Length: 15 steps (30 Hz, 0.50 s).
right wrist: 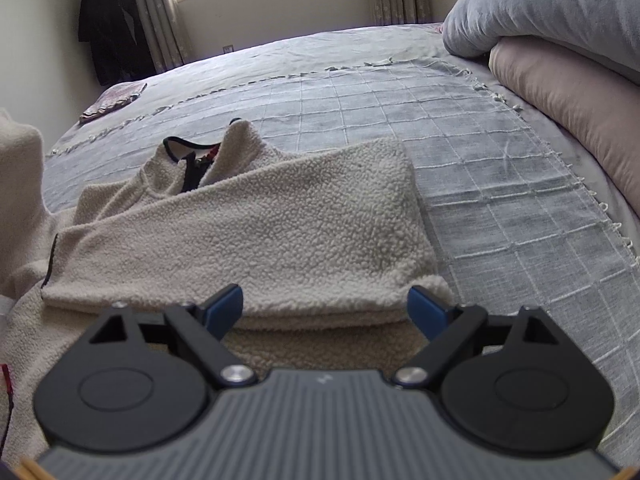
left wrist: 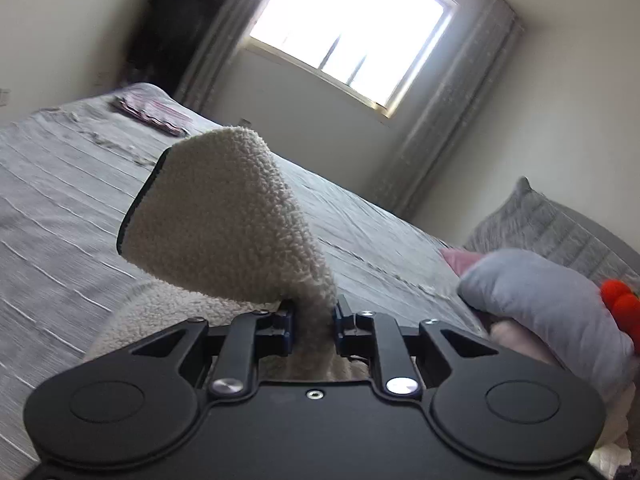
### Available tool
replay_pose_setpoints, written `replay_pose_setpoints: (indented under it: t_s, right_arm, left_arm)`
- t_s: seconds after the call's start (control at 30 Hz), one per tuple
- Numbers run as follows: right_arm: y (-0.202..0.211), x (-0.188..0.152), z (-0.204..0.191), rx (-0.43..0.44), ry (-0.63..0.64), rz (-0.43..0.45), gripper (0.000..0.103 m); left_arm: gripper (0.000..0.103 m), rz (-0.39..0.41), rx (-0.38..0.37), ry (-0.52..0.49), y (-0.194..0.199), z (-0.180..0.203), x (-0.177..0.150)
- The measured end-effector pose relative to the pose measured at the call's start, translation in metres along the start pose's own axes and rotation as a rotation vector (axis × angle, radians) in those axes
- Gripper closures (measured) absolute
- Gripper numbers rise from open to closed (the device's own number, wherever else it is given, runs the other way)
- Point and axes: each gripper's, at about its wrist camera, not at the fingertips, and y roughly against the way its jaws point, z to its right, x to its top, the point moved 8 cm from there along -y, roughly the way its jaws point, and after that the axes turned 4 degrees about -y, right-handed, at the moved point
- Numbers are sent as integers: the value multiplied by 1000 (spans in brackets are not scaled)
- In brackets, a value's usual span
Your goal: Fold large clothes
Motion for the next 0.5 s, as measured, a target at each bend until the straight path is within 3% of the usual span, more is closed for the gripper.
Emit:
replay_pose_setpoints:
  t_s: [0.17, 0.37, 0.4, 0.47, 0.5]
  right_arm:
    - [2, 5, 0, 10, -2, 3, 13]
    - [-5, 5, -5, 6, 24, -17, 12]
    - [-7, 4, -7, 9, 25, -22, 12]
    - [-11, 1, -10, 12, 29, -37, 12]
    - [-13, -1, -13, 13, 36, -43, 12]
  left_arm:
    - [84, -156, -104, -72, -49, 70, -70]
    - [79, -422, -147, -149, -99, 103, -180]
    - [77, -444, -149, -168, -102, 104, -194]
    - [72, -396, -181, -196, -93, 105, -196]
    - [60, -403, -210, -195, -88, 107, -194]
